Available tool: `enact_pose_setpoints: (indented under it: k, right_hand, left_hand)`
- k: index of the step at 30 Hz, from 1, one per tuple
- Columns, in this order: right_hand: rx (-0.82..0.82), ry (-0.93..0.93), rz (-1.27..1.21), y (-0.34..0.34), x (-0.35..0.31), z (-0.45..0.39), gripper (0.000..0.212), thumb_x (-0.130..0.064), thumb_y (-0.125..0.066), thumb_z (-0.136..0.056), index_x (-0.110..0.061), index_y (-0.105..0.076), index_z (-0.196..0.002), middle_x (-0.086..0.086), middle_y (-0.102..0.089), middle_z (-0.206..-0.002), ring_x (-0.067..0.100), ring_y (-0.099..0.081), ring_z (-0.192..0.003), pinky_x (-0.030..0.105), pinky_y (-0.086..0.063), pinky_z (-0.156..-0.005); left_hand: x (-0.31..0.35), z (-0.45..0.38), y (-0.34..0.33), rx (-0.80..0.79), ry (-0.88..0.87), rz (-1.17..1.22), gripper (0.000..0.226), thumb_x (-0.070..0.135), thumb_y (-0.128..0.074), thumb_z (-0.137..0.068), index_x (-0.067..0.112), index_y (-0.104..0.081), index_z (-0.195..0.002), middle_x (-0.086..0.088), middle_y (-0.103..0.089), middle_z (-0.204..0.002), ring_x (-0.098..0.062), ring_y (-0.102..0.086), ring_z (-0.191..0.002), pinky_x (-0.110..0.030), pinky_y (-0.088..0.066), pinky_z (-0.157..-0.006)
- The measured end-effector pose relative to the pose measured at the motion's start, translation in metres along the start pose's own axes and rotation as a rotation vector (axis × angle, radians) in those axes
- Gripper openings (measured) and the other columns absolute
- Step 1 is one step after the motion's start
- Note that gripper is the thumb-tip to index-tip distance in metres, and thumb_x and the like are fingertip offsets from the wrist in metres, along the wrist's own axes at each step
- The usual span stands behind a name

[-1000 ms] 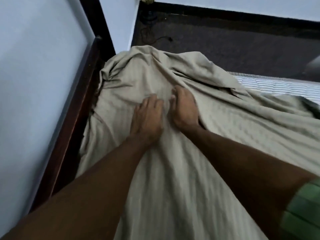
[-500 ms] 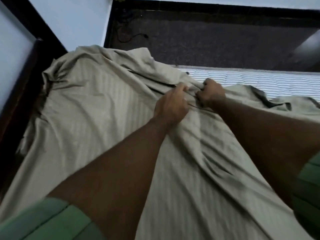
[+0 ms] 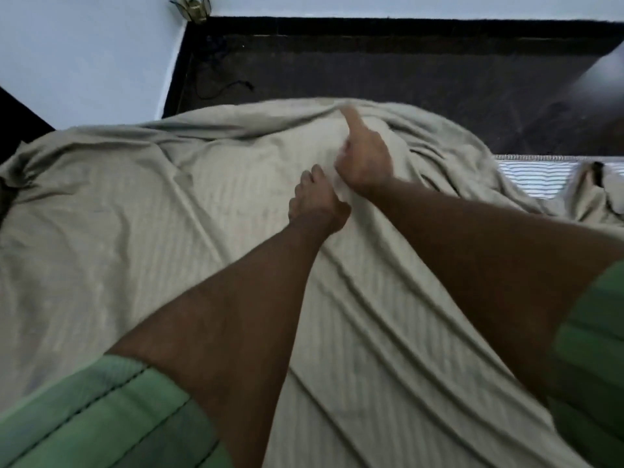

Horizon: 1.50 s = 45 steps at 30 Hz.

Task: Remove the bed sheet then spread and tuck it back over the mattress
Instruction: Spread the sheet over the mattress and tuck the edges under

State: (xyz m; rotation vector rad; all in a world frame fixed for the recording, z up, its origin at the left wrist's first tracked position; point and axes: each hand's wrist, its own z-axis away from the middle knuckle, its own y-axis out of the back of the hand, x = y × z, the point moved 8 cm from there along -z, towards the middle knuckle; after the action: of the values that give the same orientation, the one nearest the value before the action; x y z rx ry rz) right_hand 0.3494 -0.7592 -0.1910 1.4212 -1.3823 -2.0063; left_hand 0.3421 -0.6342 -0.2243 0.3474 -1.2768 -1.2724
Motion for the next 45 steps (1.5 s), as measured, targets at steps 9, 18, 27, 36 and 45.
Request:
enact_pose_setpoints:
  k: [9,18,27,36,45]
  right_hand:
    - [-0.330,-0.430,0.405,0.019,0.182,0.051,0.024,-0.012,-0.073,-0.073,-0.002,-0.070,-0.095,0.016,-0.073,-0.103,0.032,-0.072,-0.101,0.033,-0.055,-0.073]
    - [0.216,-0.193,-0.185,0.060,0.140,0.029,0.042,-0.024,-0.044,-0.094,-0.019,-0.050,-0.135,0.005,-0.062,-0.127,0.018,-0.056,-0.113,0.037,-0.045,-0.103]
    - [-0.140,0.089,0.209,-0.052,0.154,0.295,0.050,-0.021,-0.050,-0.098,-0.010,-0.046,-0.147,0.019,-0.040,-0.156,0.039,-0.037,-0.145,0.051,-0.033,-0.118]
    - [-0.260,-0.043,0.181,-0.055,0.165,0.448,0.059,-0.030,-0.038,-0.101,-0.011,-0.034,-0.157,0.013,-0.020,-0.169,0.029,-0.015,-0.157,0.047,-0.017,-0.127]
    - [-0.482,0.103,0.230,-0.023,0.209,0.691,0.073,-0.057,-0.055,-0.094,-0.008,-0.042,-0.147,0.015,-0.024,-0.167,0.034,-0.024,-0.154,0.053,-0.025,-0.122]
  left_hand:
    - [0.029,0.022,-0.061,0.053,-0.189,-0.302,0.050,0.026,-0.065,-0.088,0.015,-0.049,-0.134,-0.008,-0.047,-0.134,-0.028,-0.049,-0.120,-0.041,-0.045,-0.099]
    - [0.041,0.053,-0.083,-0.002,-0.207,-0.176,0.041,0.015,-0.056,-0.087,0.017,-0.051,-0.127,-0.009,-0.047,-0.131,-0.031,-0.048,-0.121,-0.043,-0.044,-0.097]
    - [-0.010,0.166,-0.122,-0.067,-0.174,-0.315,0.036,0.025,-0.062,-0.090,0.019,-0.055,-0.126,-0.008,-0.048,-0.131,-0.030,-0.051,-0.119,-0.041,-0.046,-0.096]
    - [-0.041,0.336,-0.188,-0.028,-0.200,-0.306,0.045,0.021,-0.066,-0.084,0.020,-0.055,-0.127,-0.006,-0.050,-0.130,-0.026,-0.051,-0.117,-0.039,-0.045,-0.099]
    - [-0.100,0.572,-0.249,-0.144,-0.274,-0.202,0.043,0.044,-0.069,-0.083,0.025,-0.060,-0.121,-0.002,-0.052,-0.119,-0.026,-0.051,-0.111,-0.045,-0.045,-0.093]
